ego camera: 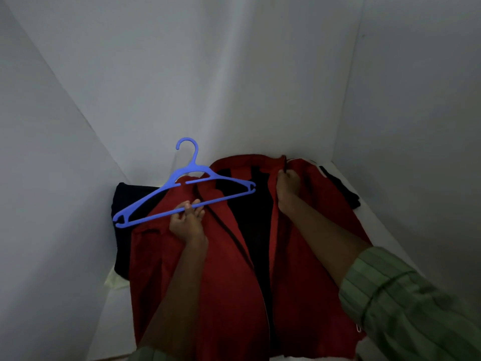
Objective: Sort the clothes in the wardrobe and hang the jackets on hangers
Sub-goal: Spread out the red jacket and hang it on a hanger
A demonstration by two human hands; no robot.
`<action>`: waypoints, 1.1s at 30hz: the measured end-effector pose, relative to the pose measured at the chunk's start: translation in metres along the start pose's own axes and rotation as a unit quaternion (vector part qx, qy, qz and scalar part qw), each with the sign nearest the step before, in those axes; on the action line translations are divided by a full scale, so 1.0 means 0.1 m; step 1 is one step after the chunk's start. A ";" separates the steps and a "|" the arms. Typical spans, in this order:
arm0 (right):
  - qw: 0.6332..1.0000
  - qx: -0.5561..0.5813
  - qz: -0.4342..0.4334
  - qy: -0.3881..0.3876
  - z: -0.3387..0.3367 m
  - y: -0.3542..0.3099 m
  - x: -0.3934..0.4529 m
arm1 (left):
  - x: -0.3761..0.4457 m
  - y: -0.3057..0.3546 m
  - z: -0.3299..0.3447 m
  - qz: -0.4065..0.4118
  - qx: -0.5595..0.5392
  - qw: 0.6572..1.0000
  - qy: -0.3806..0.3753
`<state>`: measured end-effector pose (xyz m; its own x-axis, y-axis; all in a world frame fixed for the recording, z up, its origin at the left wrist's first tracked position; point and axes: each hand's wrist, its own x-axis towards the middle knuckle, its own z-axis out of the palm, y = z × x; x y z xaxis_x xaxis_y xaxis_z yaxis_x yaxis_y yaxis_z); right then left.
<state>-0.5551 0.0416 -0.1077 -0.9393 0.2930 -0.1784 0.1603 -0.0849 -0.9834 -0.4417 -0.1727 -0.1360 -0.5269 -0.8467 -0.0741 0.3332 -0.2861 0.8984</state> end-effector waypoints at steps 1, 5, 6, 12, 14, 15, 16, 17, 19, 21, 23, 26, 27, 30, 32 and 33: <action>1.000 0.019 -0.013 -0.001 0.00 -0.08 0.01 | -0.01 -0.01 0.06 -0.005 -0.003 1.000 -0.005; 0.996 0.009 -0.080 -0.044 0.13 -0.30 0.02 | -0.23 -0.15 0.50 -0.060 0.002 0.997 -0.052; 0.994 -0.007 -0.101 -0.041 0.17 -0.33 0.02 | -0.31 -0.21 0.65 -0.087 0.001 0.994 -0.058; 0.942 -0.261 -0.197 -0.083 0.15 -0.18 0.02 | -0.59 -0.47 1.04 -0.231 0.108 0.963 -0.091; 0.874 -0.415 -0.241 -0.080 0.06 -0.06 0.01 | -0.51 -0.41 0.99 -0.289 0.133 0.938 -0.140; 0.838 -0.464 -0.279 -0.065 0.02 0.00 0.00 | -0.47 -0.34 0.96 -0.311 0.134 0.927 -0.162; 0.806 -0.487 -0.332 -0.051 -0.01 0.05 -0.03 | -0.44 -0.25 0.91 -0.332 0.130 0.915 -0.191; 0.779 -0.491 -0.387 -0.047 -0.02 0.08 -0.07 | -0.43 -0.14 0.85 -0.344 0.120 0.906 -0.216; 0.738 -0.474 -0.476 -0.060 0.02 0.14 -0.12 | -0.37 -0.03 0.67 -0.332 0.141 0.901 -0.241; 0.705 -0.477 -0.519 -0.084 0.07 0.18 -0.14 | -0.36 0.01 0.48 -0.264 0.208 0.909 -0.245; 0.681 -0.476 -0.538 -0.143 0.19 0.23 -0.15 | -0.29 -0.03 0.32 -0.164 0.273 0.924 -0.210; 0.689 -0.484 -0.480 -0.246 0.37 0.27 -0.26 | -0.19 -0.04 0.18 -0.004 0.446 0.886 -0.126; 0.691 -0.500 -0.449 -0.267 0.43 0.27 -0.31 | -0.17 -0.04 0.13 0.017 0.469 0.877 -0.102; 0.699 -0.538 -0.421 -0.210 0.53 0.35 -0.39 | -0.23 -0.02 0.11 0.004 0.466 0.878 -0.106; 0.742 -0.522 -0.391 -0.154 0.50 0.44 -0.42 | -0.29 -0.02 0.13 -0.007 0.470 0.874 -0.123; 0.759 -0.506 -0.383 -0.147 0.49 0.48 -0.41 | -0.31 -0.02 0.14 -0.001 0.482 0.867 -0.129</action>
<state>-0.5232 -0.0208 -0.1464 -0.8773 -0.3502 0.3282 -0.4561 0.8212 -0.3429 -0.4372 -0.1394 -0.1293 -0.7249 -0.6831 -0.0886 -0.4108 0.3255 0.8517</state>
